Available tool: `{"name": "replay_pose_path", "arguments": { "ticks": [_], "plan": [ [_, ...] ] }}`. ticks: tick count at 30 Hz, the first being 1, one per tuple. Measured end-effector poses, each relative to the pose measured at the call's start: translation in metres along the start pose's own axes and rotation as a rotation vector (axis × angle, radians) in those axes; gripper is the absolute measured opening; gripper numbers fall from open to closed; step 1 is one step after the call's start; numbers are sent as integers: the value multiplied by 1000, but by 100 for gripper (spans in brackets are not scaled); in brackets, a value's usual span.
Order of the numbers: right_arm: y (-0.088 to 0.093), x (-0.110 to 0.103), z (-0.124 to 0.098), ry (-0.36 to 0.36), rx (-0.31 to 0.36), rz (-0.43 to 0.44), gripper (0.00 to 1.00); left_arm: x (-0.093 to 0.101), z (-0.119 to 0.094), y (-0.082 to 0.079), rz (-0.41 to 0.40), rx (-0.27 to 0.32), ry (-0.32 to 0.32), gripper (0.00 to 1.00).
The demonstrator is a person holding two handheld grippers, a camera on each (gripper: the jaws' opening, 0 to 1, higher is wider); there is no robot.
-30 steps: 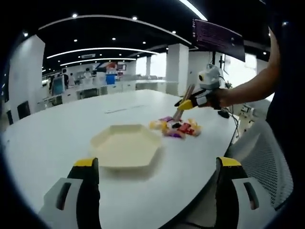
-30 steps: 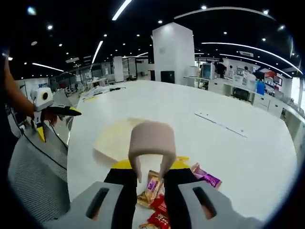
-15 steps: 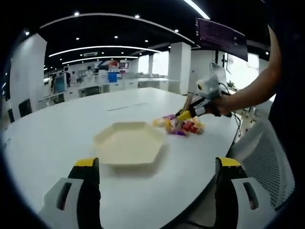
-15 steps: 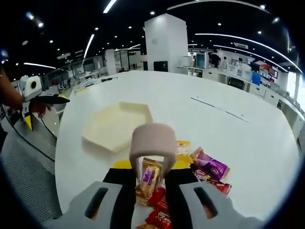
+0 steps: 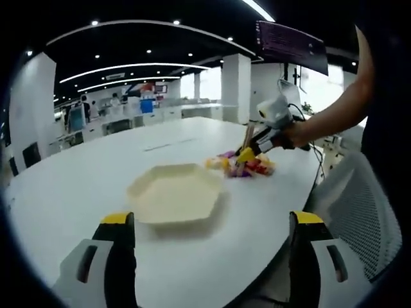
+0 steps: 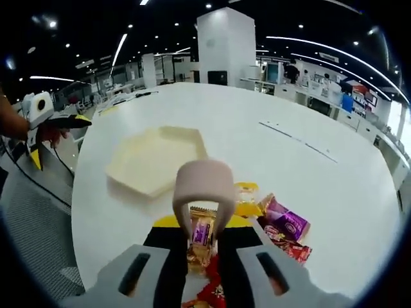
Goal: Place the target food into the container with the food tongs after gripping and lifting it, then release it inside without dropping or visibly crushing the food.
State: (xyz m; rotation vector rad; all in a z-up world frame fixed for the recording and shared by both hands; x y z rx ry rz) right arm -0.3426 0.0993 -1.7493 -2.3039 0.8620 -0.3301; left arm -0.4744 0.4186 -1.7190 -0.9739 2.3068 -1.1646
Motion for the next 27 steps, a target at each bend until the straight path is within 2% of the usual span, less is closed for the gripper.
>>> {"name": "replay_pose_path", "arguments": {
  "ticks": [7,9,11,14,18,21,27],
  "plan": [
    [-13,10,-17,-10,11,42,16,-14,0,0,15,6,1,99],
    [-19,13,-24,-8,22,55,16,-12,-1,3,-28,-24,26,99],
    [-25,14,-31,4,26,57,16,-9,-2,-2,16,22,30,99],
    [-31,15,-39,17,26,59,16,-8,0,1,1,-3,52,99],
    [-42,18,-50,4,44,75,16,-8,-1,0,-7,4,63,99],
    [-48,20,-54,12,32,58,16,-10,-6,-4,-4,38,36,98],
    [-63,22,-64,49,49,38,16,-11,-4,-3,-15,28,38,98]
  ]
}}
Point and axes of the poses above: the point that each gripper's makers call its tool centre point, and the gripper's own axes: z roughly forward along the fingers, x roughly to its right, y roughly out of its underside, the point moved 8 cm from there along -z, roughly backward along the fingers, and after that the axes turned 14 degrees about -x, right-handed, at the moved point
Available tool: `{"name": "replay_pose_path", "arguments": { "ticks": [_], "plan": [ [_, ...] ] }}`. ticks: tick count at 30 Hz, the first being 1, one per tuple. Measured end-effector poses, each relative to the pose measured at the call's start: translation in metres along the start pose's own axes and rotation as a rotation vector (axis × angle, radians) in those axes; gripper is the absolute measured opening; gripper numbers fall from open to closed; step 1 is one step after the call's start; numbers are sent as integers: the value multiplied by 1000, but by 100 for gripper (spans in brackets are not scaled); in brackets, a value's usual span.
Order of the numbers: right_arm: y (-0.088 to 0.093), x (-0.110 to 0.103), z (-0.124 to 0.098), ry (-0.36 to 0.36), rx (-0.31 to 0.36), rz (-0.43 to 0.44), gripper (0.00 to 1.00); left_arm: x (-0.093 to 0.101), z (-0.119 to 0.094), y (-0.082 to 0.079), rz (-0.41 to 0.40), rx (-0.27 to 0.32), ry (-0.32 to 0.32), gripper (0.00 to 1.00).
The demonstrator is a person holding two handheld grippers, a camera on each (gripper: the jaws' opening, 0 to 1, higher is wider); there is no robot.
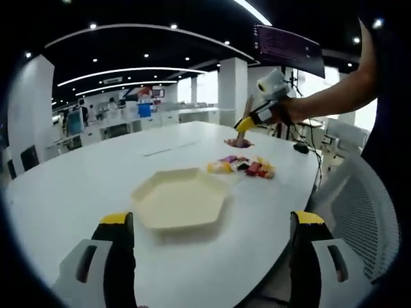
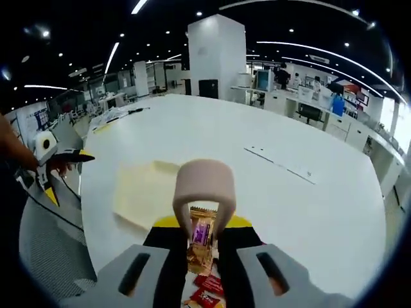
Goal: Place the target food into the container with the food tongs after gripping and lifting it, then release it inside without dropping or visibly crushing the food.
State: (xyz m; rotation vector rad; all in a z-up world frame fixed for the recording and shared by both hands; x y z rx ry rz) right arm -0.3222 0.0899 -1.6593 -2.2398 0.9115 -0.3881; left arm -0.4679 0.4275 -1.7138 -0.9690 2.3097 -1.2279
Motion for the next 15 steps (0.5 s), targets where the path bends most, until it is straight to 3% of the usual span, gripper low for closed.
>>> {"name": "replay_pose_path", "arguments": {
  "ticks": [15],
  "plan": [
    [-9,-9,-4,-10,2,-21,17,4,0,0,4,3,36,99]
  ]
}}
Point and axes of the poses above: the point that each gripper's makers call its tool centre point, and the gripper's own axes: z roughly forward along the fingers, x roughly to its right, y roughly out of its underside, the point moved 8 cm from there along -z, roughly backward along the fingers, and after that the axes turned 14 degrees about -x, right-handed, at the moved point
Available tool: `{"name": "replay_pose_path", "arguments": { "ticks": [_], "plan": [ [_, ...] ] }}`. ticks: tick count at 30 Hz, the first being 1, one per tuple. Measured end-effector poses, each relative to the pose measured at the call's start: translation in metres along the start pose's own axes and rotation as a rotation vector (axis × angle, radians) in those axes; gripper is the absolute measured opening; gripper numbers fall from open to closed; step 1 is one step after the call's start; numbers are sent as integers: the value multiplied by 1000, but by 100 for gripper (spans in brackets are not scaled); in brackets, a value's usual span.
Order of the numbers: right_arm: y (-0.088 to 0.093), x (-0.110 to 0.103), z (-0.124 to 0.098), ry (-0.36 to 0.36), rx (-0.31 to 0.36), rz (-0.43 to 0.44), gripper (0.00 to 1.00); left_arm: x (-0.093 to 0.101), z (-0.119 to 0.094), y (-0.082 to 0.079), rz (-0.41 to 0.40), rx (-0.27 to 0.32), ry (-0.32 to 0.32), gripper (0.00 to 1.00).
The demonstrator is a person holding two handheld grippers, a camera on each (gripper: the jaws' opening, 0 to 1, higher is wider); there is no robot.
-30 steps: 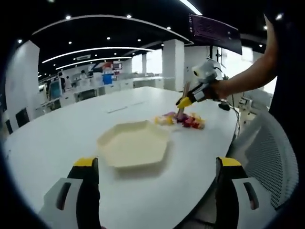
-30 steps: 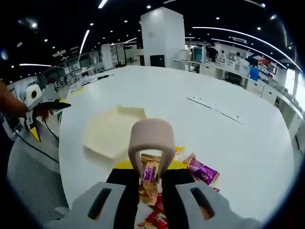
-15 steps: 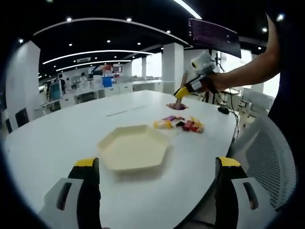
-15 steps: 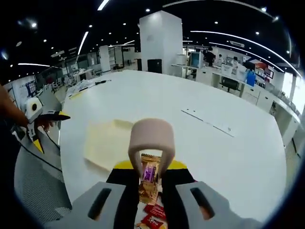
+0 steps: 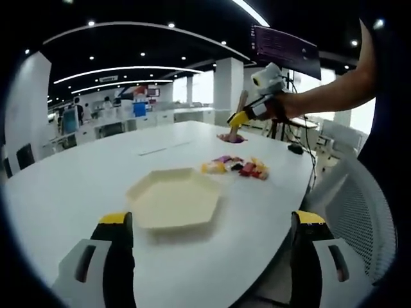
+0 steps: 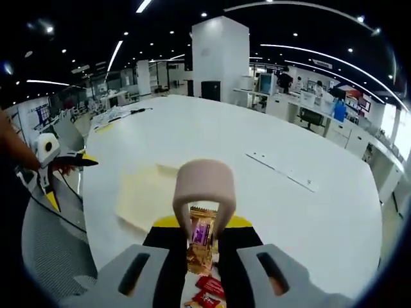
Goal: Place the target food into the container with the food tongs after gripping and lifting it, then release it inside without dropping or visibly crushing the food.
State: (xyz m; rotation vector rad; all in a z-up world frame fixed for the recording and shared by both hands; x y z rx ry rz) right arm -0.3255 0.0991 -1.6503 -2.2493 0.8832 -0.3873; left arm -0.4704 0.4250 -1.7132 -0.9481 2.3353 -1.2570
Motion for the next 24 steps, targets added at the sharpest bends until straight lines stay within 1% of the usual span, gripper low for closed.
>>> {"name": "replay_pose_path", "arguments": {
  "ticks": [10,17,19,24],
  "plan": [
    [-14,-17,9,-36,5,-37,16,0,0,0,9,-3,-9,99],
    [-32,-29,17,-51,25,-51,16,-1,0,0,14,-1,-20,99],
    [-38,-34,20,-62,29,-56,16,-2,1,1,21,-10,-32,99],
    [-49,-45,26,-83,31,-74,16,-2,0,0,11,-2,-35,99]
  ]
}}
Point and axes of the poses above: the point that each gripper's makers call its tool centre point, and the gripper's own axes: z roughly forward along the fingers, x roughly to its right, y roughly out of its underside, the point moved 8 cm from there along -z, roughly backward along the fingers, and after that the axes turned 14 degrees about -x, right-handed, at the moved point
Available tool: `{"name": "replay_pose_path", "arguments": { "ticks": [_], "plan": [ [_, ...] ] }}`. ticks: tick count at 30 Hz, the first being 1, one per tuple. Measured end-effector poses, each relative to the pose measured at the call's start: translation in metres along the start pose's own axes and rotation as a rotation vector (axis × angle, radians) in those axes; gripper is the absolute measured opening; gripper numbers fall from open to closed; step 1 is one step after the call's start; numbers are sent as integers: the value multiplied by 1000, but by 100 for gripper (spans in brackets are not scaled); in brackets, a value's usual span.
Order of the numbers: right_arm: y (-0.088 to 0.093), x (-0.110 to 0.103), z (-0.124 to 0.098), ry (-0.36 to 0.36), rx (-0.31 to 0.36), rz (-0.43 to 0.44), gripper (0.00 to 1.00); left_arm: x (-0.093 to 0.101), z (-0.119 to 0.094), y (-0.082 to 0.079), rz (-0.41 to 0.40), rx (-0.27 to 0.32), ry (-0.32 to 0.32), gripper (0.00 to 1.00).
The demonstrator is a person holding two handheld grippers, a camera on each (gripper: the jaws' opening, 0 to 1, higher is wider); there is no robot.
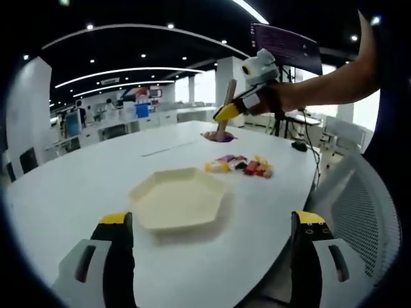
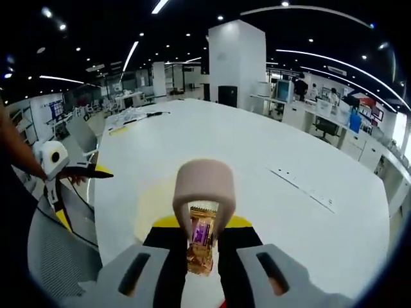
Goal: Place the target food into the container with the food tongs after gripping and lifting it, then release it inside without dropping or visibly crushing the food.
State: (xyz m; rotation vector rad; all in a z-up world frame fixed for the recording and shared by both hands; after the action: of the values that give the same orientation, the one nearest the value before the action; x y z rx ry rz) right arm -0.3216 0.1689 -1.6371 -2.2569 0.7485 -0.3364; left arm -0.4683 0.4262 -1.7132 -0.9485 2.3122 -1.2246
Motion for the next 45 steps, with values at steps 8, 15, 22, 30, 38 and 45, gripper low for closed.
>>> {"name": "replay_pose_path", "arguments": {
  "ticks": [8,15,22,30,38,45],
  "plan": [
    [-14,-14,12,-25,0,-36,16,0,0,0,3,2,-4,99],
    [-25,-29,27,-51,0,-67,16,1,2,3,15,-16,-1,97],
    [-34,-39,34,-70,5,-94,17,2,3,3,17,-23,1,97],
    [-38,-40,36,-84,13,-101,18,1,2,3,17,-22,-3,97],
    [-39,-40,38,-84,17,-104,19,2,2,3,18,-21,2,97],
    [-40,-37,33,-70,28,-105,19,2,2,3,22,-24,1,96]
  ]
}}
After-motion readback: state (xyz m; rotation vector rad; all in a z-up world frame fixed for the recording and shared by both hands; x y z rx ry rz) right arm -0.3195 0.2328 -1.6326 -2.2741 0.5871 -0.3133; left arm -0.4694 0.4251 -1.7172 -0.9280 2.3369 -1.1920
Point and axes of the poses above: the point that each gripper's makers call its tool centre point, and the gripper's own axes: z roughly forward along the fingers, x roughly to its right, y roughly out of its underside, the point moved 8 cm from there along -z, roughly backward along the fingers, and after that the axes turned 14 degrees about -x, right-handed, at the moved point
